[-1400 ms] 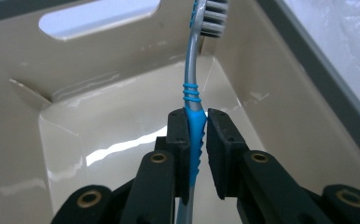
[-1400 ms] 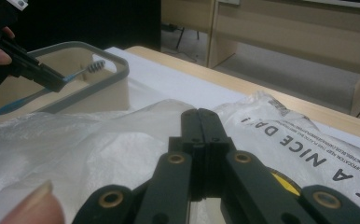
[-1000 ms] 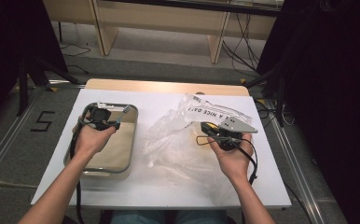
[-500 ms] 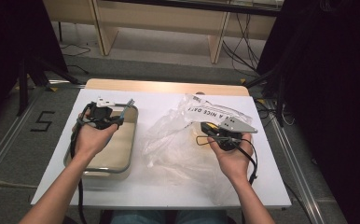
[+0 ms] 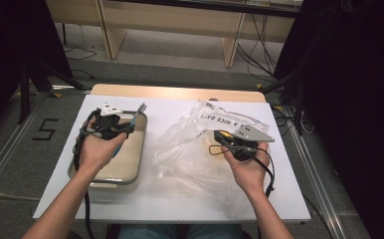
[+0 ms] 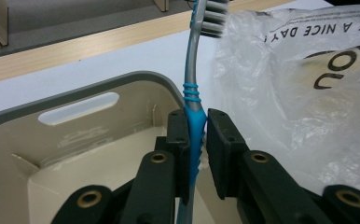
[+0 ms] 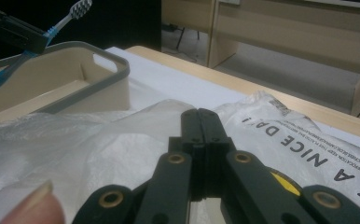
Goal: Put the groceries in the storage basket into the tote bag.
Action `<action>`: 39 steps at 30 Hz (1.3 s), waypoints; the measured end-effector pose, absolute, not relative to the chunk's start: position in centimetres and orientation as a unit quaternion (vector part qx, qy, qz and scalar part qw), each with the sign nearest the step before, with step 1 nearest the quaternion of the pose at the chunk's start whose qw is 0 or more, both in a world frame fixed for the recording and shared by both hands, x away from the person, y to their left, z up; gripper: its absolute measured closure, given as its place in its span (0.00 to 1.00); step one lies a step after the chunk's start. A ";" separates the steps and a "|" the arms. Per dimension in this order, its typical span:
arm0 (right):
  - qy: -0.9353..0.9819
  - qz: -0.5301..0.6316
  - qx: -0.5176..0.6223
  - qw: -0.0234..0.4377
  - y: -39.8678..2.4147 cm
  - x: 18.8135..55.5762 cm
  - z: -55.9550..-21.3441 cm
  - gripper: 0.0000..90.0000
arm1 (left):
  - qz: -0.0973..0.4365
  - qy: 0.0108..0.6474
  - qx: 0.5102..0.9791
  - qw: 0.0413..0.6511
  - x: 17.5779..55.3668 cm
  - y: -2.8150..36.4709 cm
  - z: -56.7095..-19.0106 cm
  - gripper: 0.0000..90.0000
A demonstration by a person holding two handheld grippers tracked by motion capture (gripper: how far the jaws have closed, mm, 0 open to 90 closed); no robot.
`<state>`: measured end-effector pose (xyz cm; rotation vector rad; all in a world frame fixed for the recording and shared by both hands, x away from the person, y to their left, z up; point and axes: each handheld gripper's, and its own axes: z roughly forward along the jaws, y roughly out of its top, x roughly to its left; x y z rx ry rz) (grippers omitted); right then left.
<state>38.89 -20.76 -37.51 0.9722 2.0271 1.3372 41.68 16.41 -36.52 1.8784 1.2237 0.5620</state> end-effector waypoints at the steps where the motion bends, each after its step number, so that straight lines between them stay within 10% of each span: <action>1: 0.748 0.494 0.358 0.260 -20.8 38.9 -37.5 1.00 | 0.223 0.483 0.743 0.405 41.6 16.4 -36.5 0.88; 39: 0.748 0.494 0.358 0.260 -20.8 38.9 -37.5 1.00 | 0.206 0.401 0.765 0.460 36.6 12.5 -34.4 0.88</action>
